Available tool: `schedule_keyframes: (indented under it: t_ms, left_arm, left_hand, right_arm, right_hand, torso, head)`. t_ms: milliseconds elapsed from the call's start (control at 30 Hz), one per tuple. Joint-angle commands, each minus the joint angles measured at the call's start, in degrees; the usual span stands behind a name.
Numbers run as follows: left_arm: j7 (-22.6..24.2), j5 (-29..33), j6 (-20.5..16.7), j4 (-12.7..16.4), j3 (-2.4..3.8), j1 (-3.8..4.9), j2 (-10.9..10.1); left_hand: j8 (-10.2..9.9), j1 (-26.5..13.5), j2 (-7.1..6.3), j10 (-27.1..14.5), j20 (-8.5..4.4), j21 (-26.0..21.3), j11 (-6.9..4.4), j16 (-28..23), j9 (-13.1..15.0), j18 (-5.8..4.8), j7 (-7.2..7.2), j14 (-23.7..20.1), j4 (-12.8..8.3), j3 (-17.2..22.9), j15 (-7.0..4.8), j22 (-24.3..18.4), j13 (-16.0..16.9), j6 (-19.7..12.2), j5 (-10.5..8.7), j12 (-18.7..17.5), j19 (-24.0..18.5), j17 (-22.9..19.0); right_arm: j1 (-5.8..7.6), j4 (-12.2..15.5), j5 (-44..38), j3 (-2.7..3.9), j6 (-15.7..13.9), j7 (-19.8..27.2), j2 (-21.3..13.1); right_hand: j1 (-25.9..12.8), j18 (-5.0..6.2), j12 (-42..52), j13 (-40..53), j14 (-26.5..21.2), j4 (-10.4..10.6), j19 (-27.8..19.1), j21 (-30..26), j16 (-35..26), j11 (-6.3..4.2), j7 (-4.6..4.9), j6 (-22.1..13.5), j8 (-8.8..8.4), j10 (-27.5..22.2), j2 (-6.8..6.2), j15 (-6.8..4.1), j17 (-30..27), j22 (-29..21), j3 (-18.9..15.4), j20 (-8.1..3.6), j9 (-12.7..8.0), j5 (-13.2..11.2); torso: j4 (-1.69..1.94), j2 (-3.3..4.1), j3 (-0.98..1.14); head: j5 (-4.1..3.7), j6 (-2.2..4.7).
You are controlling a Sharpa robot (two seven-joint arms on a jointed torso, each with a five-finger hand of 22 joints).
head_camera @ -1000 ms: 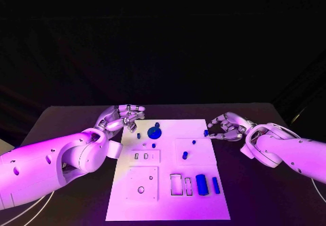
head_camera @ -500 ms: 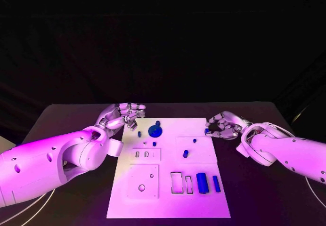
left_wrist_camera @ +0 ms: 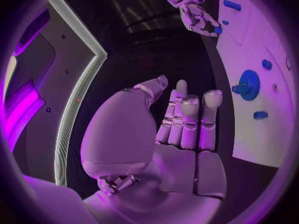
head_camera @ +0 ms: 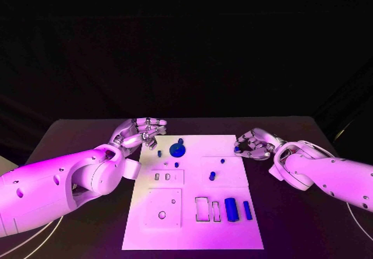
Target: Assemble the parts on the task board
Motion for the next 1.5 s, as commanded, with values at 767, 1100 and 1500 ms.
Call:
schedule_keyframes:
  t_ms: [767,1100,1500]
  left_arm:
    - [0.08,-0.19,0.79,0.04,0.03,0.04,0.08]
    - [0.10,-0.17,0.81,-0.16,0.03,0.04,0.15]
    - [-0.23,-0.01,0.48,-1.18,0.01,0.04,0.79]
  left_hand:
    - [0.33,-0.56,0.01,-0.74,-0.04,0.44,0.02,0.63,0.07,-0.74,-0.13,0.55,-0.24,0.15,-0.05,0.22,0.24,-0.47,-0.20,0.68,0.58,0.35]
    - [0.34,-0.60,0.04,-0.84,-0.04,0.42,0.03,0.63,0.07,-0.72,-0.12,0.52,-0.22,0.17,-0.04,0.15,0.29,-0.49,-0.20,0.76,0.51,0.29]
    - [0.37,-0.68,0.05,-1.24,-0.04,0.75,0.05,1.96,0.07,-0.83,-0.10,1.85,-0.23,0.25,-0.03,0.71,0.57,-0.64,-0.20,1.26,0.99,2.38]
  right_arm:
    - [-0.39,-0.39,0.57,-0.07,-3.30,-0.91,0.77]
    - [-0.29,0.92,1.30,-0.05,-9.08,-2.01,0.77]
    - [1.95,8.53,1.77,0.08,-12.42,-7.36,2.07]
  right_hand:
    - [-0.45,-0.82,0.37,15.10,5.72,-0.77,6.11,0.25,0.36,-1.94,-1.80,3.94,2.23,5.96,2.66,-1.65,13.93,15.09,3.52,-1.61,0.74,-0.09]
    - [-0.51,-0.82,0.37,15.10,5.76,-1.72,6.11,0.25,0.41,-2.63,-2.50,4.81,3.23,5.96,3.18,-2.21,14.10,15.09,5.03,-2.22,1.22,-0.08]
    - [-0.83,-0.82,0.37,15.10,5.76,-1.97,6.11,0.25,0.41,-2.81,-2.54,4.86,3.49,5.96,3.23,-1.99,14.10,15.09,5.48,-2.20,1.36,-0.09]
  torso:
    - [0.03,0.03,0.02]
    - [0.06,-0.12,-0.02]
    - [-0.12,-0.80,-0.29]
  head:
    - [-0.13,0.14]
    - [-0.09,-0.18]
    - [0.75,-0.71]
